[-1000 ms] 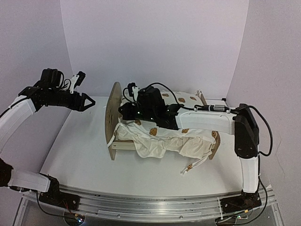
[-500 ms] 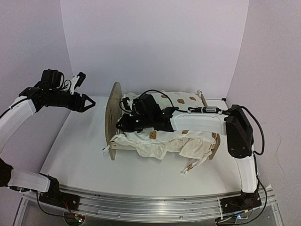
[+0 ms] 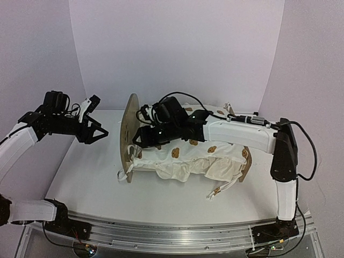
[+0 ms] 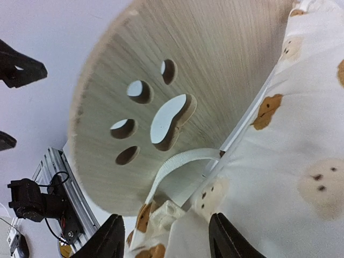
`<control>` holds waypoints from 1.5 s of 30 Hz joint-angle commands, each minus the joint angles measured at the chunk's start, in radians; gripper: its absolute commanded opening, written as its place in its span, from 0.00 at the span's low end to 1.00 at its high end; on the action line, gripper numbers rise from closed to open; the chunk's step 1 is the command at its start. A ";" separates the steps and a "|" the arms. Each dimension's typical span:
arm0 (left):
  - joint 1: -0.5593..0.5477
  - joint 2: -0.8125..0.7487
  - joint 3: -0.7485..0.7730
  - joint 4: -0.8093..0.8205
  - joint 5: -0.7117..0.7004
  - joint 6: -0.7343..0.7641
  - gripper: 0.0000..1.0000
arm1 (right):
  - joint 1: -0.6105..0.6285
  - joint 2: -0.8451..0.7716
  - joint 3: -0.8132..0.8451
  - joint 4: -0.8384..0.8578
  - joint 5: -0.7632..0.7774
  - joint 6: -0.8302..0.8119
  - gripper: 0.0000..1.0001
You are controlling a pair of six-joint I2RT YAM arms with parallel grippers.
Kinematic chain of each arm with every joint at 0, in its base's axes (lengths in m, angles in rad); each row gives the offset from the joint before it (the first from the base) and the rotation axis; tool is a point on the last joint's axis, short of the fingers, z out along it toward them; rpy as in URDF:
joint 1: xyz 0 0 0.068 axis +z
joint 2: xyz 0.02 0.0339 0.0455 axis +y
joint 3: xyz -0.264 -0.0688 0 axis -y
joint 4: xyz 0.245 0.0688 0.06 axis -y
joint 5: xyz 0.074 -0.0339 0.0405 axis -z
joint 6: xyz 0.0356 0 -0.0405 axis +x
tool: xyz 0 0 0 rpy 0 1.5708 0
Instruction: Set up the pet bed
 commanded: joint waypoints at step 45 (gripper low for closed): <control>-0.635 0.331 0.085 0.158 -0.599 0.449 0.00 | 0.224 -0.168 -0.680 0.511 0.798 0.143 0.54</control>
